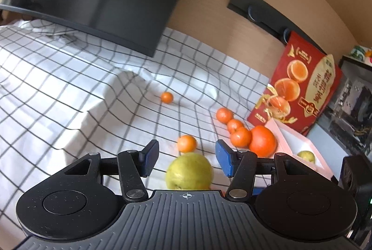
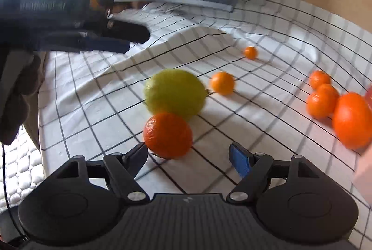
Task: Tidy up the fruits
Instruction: 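Grasp a second green pear with the left tool while the right tool holds a mandarin, then lift the pear with the left tool while the right tool regrasps the mandarin, then lower the pear and mandarin into the pink box and open both tools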
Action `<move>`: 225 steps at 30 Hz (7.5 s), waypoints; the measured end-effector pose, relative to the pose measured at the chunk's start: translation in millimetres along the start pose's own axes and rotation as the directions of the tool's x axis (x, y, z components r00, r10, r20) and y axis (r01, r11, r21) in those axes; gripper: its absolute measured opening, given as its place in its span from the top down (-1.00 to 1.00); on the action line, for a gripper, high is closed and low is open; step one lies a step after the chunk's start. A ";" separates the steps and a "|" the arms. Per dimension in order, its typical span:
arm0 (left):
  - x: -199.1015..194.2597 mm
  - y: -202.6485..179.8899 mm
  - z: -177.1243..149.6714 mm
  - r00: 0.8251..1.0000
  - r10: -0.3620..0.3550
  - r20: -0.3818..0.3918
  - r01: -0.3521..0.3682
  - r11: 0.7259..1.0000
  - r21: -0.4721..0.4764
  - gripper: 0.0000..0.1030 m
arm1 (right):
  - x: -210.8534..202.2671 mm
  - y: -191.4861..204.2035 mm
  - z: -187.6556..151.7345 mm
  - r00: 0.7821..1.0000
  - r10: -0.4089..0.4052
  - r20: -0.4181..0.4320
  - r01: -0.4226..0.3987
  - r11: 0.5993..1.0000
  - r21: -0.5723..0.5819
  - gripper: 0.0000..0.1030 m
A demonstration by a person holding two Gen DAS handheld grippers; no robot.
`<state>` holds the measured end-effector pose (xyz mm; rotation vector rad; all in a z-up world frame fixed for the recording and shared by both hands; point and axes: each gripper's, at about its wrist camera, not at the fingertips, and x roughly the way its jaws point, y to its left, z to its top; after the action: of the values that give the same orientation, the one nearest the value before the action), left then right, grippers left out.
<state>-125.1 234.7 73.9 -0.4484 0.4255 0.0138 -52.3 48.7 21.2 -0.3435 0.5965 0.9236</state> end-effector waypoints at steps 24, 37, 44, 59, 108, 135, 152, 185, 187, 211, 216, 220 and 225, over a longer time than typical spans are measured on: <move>6.1 -8.4 -5.8 0.999 0.047 -0.009 -0.046 0.996 0.073 -0.14 | -4.4 8.4 -0.8 0.999 0.049 -0.009 -0.049 0.999 -0.002 0.18; 25.0 -55.6 -14.5 0.989 0.144 -0.022 -0.128 0.930 0.346 -0.14 | -108.4 -108.3 -77.3 0.943 -0.332 0.013 0.323 0.927 0.189 0.18; 41.9 -70.9 -26.6 0.976 0.213 -0.053 -0.169 0.883 0.438 -0.19 | -130.2 -144.1 -107.8 0.931 -0.364 -0.016 0.352 0.887 0.298 0.18; 61.2 -27.0 -10.4 0.967 0.229 -0.113 -0.187 0.936 0.297 -0.27 | -131.8 -146.9 -108.1 0.934 -0.358 -0.010 0.341 0.881 0.328 -0.30; 105.3 -162.1 -79.7 0.930 -0.242 -0.276 0.315 0.913 0.259 -0.27 | -128.2 -157.0 -111.1 0.940 -0.336 -0.055 0.330 0.862 0.385 -0.65; 116.7 -198.7 -71.3 0.902 -0.141 -0.408 0.318 0.855 0.409 -0.25 | -117.8 -151.1 -105.4 0.937 -0.335 -0.099 0.349 0.886 0.306 -0.84; 75.6 -164.0 -70.3 0.888 -0.213 -0.407 0.359 0.874 0.327 -0.24 | -114.0 -152.6 -102.0 0.948 -0.290 -0.128 0.315 0.910 0.271 -1.00; 76.7 -162.8 -73.8 0.881 -0.223 -0.418 0.349 0.902 0.253 -0.27 | -154.2 -147.1 -124.1 0.920 -0.381 -0.093 0.390 0.868 0.307 0.14; 78.6 -167.8 -73.2 0.889 -0.218 -0.403 0.346 0.897 0.276 -0.27 | -156.4 -150.3 -126.6 0.918 -0.386 -0.094 0.395 0.862 0.318 0.14; 256.8 -280.4 5.3 0.885 -0.201 -0.420 0.322 0.915 0.242 -0.27 | -176.1 -296.0 54.9 0.785 -0.617 -0.052 0.562 0.675 0.478 0.15; 258.6 -295.4 -7.1 0.915 -0.090 -0.393 0.267 0.865 0.425 -0.27 | -152.8 -307.0 43.5 0.821 -0.560 -0.108 0.526 0.671 0.523 0.15; 260.4 -298.7 -10.2 0.921 -0.062 -0.384 0.247 0.855 0.456 -0.27 | -135.0 -303.3 39.2 0.813 -0.560 -0.162 0.559 0.669 0.490 0.15; 257.1 -296.5 -9.7 0.925 -0.082 -0.371 0.264 0.842 0.471 -0.23 | -117.1 -309.8 33.9 0.820 -0.531 -0.212 0.560 0.671 0.486 0.15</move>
<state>136.9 -57.4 86.4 0.0508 0.7015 -0.3578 160.5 -184.0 127.9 -0.0281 0.7185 0.1363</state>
